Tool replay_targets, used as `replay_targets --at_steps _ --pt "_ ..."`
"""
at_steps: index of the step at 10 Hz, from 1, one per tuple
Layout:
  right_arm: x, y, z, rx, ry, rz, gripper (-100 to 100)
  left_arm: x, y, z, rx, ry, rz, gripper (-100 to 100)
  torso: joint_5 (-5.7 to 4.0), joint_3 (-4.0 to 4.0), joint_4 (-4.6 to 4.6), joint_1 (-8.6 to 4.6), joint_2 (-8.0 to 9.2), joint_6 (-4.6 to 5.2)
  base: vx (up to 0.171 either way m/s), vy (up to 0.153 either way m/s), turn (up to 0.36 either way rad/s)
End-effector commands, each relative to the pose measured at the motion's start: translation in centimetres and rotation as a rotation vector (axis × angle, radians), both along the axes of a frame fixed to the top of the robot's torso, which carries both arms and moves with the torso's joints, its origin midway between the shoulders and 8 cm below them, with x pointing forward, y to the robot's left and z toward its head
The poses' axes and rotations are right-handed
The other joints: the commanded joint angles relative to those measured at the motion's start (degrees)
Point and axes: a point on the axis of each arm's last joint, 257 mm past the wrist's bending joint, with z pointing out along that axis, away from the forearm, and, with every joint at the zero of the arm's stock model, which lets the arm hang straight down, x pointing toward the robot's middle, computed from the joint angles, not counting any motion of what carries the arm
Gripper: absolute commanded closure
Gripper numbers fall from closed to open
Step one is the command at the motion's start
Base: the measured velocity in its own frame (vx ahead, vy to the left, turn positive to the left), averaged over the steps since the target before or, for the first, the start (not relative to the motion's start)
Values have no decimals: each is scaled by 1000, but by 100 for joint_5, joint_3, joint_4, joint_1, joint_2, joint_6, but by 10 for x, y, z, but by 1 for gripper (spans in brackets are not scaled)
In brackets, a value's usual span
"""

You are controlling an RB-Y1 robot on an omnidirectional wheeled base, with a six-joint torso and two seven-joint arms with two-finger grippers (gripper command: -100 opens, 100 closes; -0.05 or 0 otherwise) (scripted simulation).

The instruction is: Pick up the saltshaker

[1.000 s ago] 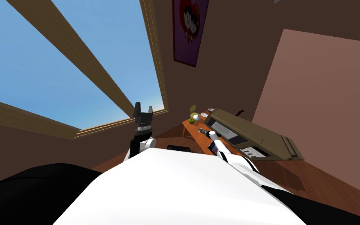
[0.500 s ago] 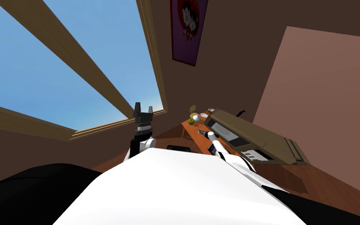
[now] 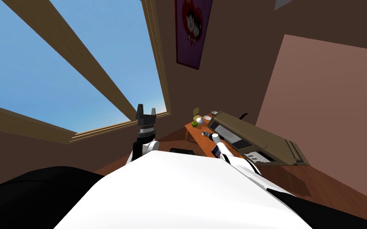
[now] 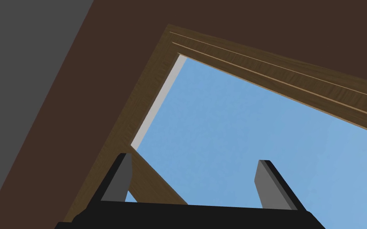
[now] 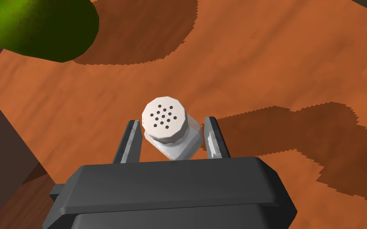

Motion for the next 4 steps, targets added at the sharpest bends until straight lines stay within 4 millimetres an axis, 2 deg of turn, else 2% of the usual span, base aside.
replay_targets --at_steps 1,3,4 --pt "-7 2 -4 20 23 7 100 0 0 0 0 0 0 0 0 0 0 0 0 0 -29 21 11" --pt "-4 -2 0 17 19 5 100 0 0 0 0 0 0 0 5 11 2 17 21 2 -49 35 -4" --pt "-5 -1 -1 20 22 6 0 0 0 0 0 0 0 0 6 9 3 14 15 0 -6 4 -1"
